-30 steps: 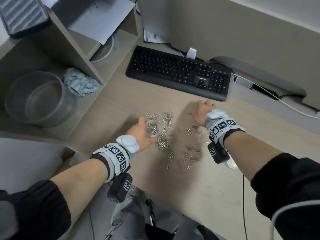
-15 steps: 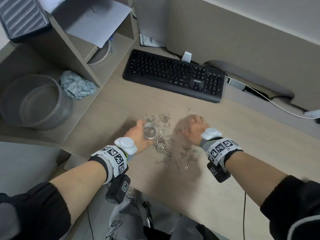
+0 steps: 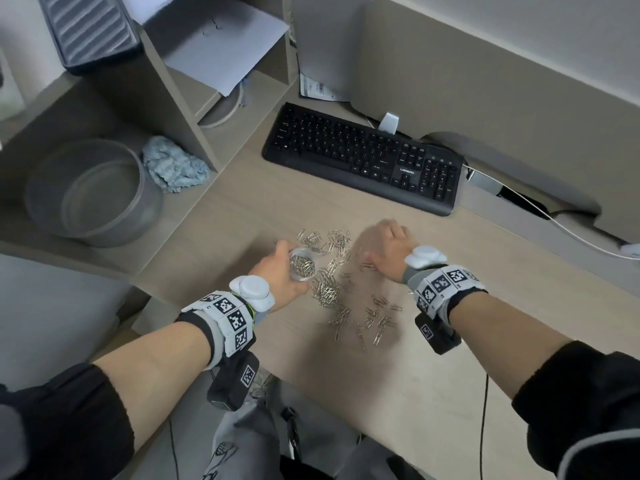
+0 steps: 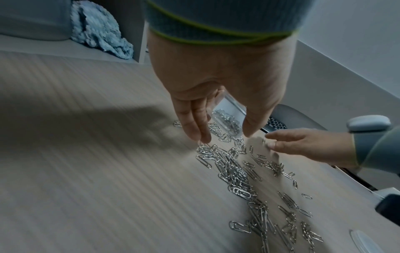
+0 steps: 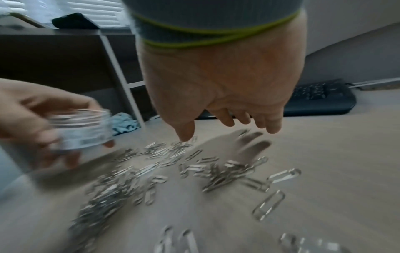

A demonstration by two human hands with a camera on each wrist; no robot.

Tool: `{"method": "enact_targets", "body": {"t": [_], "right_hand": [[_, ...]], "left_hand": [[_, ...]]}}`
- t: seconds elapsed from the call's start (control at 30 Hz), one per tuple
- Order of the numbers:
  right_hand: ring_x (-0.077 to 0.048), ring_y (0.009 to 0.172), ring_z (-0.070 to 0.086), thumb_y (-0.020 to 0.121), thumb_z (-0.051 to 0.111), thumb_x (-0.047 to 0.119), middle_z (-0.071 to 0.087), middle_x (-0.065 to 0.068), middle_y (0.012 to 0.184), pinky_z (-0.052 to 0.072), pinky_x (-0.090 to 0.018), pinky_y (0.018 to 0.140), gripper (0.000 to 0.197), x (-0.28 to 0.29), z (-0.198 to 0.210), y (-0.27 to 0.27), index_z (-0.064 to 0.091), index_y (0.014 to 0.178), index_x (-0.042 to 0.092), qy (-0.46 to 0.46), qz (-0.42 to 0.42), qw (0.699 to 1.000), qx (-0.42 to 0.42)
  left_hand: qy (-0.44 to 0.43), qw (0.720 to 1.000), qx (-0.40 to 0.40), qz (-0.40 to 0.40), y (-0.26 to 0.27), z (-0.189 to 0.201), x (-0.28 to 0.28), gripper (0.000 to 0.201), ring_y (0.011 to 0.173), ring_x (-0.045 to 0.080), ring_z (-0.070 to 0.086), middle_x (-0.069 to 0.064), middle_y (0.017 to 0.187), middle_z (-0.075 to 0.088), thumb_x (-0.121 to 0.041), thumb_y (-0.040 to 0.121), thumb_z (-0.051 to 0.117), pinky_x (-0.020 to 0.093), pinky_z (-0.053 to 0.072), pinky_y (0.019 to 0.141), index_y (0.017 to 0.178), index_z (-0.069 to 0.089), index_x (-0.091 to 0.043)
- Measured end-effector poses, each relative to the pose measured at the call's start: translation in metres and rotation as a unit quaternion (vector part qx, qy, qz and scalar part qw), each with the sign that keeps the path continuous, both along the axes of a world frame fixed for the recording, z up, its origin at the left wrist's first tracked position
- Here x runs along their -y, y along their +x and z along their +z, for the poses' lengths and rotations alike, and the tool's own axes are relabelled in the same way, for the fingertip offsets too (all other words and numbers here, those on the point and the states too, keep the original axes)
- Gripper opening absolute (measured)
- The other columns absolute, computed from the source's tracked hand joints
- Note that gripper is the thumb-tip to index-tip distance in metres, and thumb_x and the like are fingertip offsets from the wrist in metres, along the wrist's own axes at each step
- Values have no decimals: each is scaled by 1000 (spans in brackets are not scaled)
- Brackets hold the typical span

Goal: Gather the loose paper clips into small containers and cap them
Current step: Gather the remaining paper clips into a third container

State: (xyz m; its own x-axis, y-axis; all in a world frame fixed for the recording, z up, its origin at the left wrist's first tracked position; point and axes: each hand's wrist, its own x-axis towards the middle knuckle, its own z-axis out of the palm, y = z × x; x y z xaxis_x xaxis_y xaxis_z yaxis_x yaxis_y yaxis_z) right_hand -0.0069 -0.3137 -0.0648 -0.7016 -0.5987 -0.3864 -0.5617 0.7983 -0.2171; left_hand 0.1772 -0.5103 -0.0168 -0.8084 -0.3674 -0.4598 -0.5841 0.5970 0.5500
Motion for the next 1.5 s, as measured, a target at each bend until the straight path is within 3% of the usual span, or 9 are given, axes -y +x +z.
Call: {"method": "enact_targets", "body": {"t": [0.23,0.47,0.57,0.67,0.83,0.9,1.03,1.17,1.5], "right_hand": [[-23,128,40,93,46,53,33,-4,147,45,-42,102,69,1,7,10,36,142,6,71,38,997,7],[-28,149,11,95,43,56,11,-8,163,18,-42,121,81,-25,9,75,15,154,7,35,72,993,82],[-26,142,27,93,51,48,27,0,154,30,-40,115,63,-38,2,57,34,147,20,-46,-13,996,73],[-26,133,30,86,47,50,30,0,140,36,-46,109,56,-45,-4,42,44,135,23,26,-82,995,47],[-34,144,14,90,49,53,13,-11,156,31,-49,113,73,-40,-7,88,27,148,15,67,13,997,43],[-33,141,20,89,51,54,23,-10,151,33,-47,112,68,-37,-2,99,30,146,23,22,40,998,46],[-27,132,36,86,47,56,33,-3,144,40,-45,106,65,-46,-5,76,38,141,23,-35,-58,995,73],[-30,120,38,88,44,58,34,-7,132,46,-47,93,65,-61,0,66,38,136,15,116,-119,986,21],[-31,126,39,89,49,55,39,-9,137,43,-46,99,65,-31,8,117,37,138,15,17,-25,998,62]], "left_hand": [[-12,1000,19,-4,4,7,6,67,80,24,59,0,94,60,-33,78,75,29,40,65,129,37,-15],[-18,1000,4,-21,2,12,-6,59,75,20,56,-7,84,56,-28,80,74,27,38,63,124,38,-17],[-17,1000,10,-21,4,9,-8,62,78,23,59,-1,94,62,-30,78,74,29,40,65,126,37,-16],[-16,999,16,-27,6,8,-9,62,80,24,60,1,97,63,-30,78,74,29,41,65,126,36,-15],[-19,999,23,-37,7,10,-11,58,74,20,58,1,95,62,-29,79,73,29,40,61,123,37,-16],[-21,999,28,-42,6,11,-12,58,73,19,56,0,94,60,-30,79,73,29,40,60,122,37,-15],[-22,999,26,-38,7,8,-14,58,73,20,56,-2,92,58,-32,78,74,29,41,62,121,37,-16],[-20,999,22,-36,12,6,-18,64,80,22,55,0,100,59,-32,79,75,28,40,68,127,35,-17],[-28,998,29,-49,13,7,-20,64,80,25,55,2,99,58,-32,79,74,29,40,68,127,36,-16]]}}
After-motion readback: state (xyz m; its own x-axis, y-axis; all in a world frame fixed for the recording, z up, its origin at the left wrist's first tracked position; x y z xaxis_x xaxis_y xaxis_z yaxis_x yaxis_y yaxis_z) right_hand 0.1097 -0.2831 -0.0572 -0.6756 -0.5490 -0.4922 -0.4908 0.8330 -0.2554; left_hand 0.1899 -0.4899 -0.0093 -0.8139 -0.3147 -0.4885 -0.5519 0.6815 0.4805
